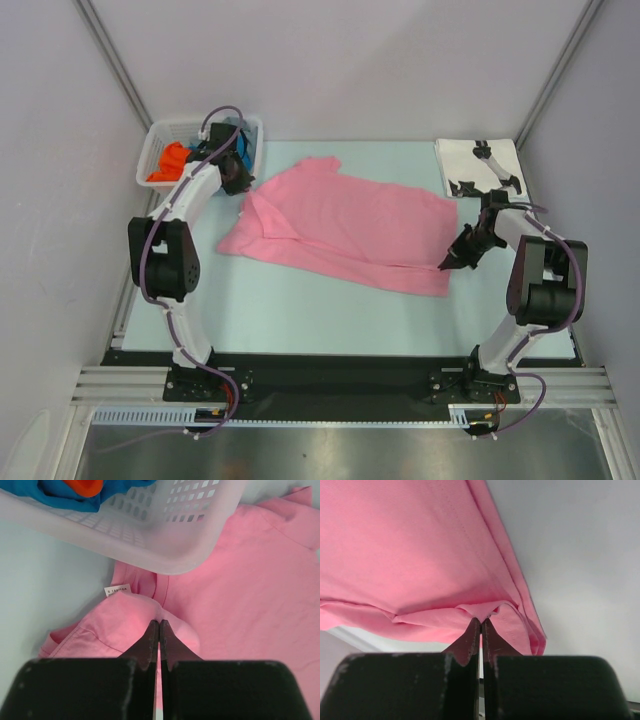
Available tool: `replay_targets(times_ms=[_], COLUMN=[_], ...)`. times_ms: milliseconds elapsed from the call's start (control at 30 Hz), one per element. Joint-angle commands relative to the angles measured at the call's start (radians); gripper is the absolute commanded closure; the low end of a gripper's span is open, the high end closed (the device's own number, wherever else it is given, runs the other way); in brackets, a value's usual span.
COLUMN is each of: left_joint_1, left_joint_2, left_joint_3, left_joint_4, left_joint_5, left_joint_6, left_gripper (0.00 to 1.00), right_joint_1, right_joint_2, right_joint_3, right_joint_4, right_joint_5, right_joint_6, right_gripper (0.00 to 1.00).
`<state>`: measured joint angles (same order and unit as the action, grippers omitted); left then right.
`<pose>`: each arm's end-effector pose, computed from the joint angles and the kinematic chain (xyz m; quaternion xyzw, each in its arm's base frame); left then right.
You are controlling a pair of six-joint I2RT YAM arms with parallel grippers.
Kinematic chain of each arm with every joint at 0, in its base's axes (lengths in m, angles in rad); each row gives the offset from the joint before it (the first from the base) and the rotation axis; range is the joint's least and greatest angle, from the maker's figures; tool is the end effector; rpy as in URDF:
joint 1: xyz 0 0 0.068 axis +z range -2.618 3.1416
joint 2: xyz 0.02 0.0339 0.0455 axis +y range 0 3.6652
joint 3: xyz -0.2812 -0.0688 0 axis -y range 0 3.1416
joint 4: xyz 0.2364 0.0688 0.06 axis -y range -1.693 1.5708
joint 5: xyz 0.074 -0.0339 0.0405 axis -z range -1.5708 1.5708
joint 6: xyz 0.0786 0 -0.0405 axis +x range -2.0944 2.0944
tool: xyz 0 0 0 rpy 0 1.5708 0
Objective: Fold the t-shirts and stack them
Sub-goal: Fold the tshirt
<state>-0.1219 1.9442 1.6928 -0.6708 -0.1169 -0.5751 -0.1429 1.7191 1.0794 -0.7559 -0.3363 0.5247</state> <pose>0.4560 -0.0466 0.2534 -0.2307 0.9179 -0.0566 0.3179 0.3134 -0.0189 0.1527 0.3079 0.9327 0.1801 0.0531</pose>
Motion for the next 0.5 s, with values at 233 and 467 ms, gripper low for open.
replay_targets(times_ms=[233,467], left_joint_1=[0.005,-0.004], left_joint_2=[-0.004,-0.010], left_joint_3=[0.068,0.105], left_joint_4=[0.025,0.016], left_joint_5=[0.010,0.028], left_joint_6=[0.023,0.096], left_gripper=[1.00,0.62], right_joint_1=[-0.035,-0.064], right_joint_2=[0.030,0.056], right_joint_3=[0.045,0.082], right_joint_4=[0.027,0.021], right_joint_5=[-0.013,-0.003], right_joint_6=[0.020,-0.020], right_gripper=[0.99,0.77])
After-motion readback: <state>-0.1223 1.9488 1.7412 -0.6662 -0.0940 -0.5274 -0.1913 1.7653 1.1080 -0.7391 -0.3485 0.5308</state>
